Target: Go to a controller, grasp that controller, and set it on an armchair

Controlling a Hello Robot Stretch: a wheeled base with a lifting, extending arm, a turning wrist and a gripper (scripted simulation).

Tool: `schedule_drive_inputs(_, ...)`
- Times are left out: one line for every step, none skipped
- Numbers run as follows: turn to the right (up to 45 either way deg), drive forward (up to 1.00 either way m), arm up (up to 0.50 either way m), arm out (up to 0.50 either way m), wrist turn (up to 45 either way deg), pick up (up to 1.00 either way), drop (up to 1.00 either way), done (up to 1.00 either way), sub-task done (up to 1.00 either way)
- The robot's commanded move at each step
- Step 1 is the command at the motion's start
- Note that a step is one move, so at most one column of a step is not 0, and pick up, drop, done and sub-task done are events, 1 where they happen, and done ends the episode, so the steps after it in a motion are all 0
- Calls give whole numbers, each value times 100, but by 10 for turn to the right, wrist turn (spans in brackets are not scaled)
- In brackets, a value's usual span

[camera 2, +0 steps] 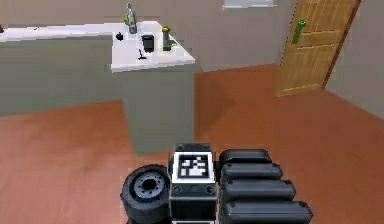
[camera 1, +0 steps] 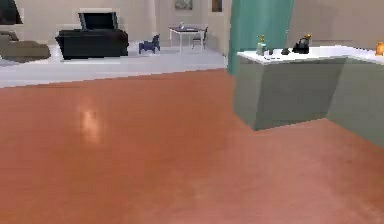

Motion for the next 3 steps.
schedule_drive_inputs(450, 0, 0, 0, 0, 0, 0, 0, 0)
schedule_drive_inputs(270, 0, 0, 0, 0, 0, 0, 0, 0)
schedule_drive_inputs(0, 20, 0, 0, 0, 0, 0, 0, 0)
